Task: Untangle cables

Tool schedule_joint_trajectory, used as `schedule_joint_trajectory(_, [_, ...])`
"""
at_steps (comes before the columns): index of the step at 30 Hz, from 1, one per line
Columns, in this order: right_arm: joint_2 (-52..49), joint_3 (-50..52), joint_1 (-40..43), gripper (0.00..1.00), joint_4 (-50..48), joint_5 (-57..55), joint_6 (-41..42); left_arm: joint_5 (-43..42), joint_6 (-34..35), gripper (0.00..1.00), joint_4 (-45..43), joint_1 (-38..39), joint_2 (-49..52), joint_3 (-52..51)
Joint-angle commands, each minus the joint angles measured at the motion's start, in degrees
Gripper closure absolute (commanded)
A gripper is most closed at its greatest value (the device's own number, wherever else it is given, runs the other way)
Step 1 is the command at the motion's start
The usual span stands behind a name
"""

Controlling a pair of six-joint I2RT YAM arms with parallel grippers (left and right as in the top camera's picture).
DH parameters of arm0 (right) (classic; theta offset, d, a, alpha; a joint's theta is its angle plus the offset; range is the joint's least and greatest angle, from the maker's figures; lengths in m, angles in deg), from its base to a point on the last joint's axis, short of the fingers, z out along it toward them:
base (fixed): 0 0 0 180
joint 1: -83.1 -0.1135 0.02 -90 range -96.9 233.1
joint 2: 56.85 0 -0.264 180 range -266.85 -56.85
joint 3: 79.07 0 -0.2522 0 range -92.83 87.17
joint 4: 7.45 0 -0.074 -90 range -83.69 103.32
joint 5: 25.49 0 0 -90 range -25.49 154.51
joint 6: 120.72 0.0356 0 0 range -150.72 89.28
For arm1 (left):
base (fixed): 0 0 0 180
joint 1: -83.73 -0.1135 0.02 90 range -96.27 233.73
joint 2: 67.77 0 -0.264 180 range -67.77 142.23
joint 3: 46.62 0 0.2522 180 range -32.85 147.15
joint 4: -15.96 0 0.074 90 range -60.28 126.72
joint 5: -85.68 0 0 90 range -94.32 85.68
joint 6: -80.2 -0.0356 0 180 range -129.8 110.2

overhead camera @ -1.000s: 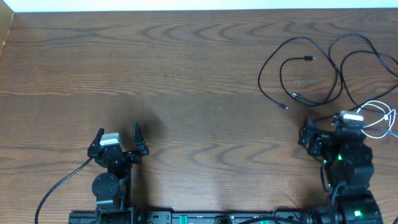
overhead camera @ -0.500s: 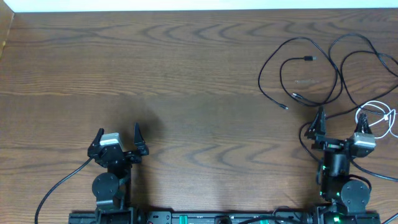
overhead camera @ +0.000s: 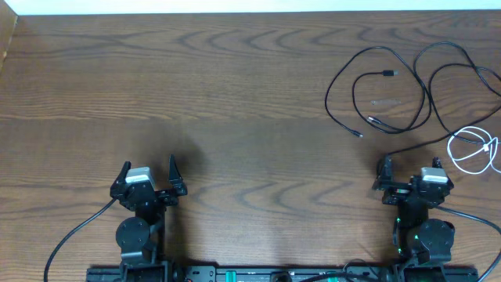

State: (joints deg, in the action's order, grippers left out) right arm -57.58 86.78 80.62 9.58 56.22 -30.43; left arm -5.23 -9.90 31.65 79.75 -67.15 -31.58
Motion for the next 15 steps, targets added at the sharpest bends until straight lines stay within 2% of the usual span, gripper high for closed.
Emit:
schedule_joint_trajectory(1, [0.5,0.1,0.4,0.01,0.6,2.6,-8.9,1.6,-0.7,0.02,2.3,0.2,-0.3,-1.0])
schedule_joint_trajectory(15, [0.4,0.1,0.4,0.01,0.4,2.7,-8.5,1.6,-0.7,0.02,2.3,0.2,-0.3,-1.0])
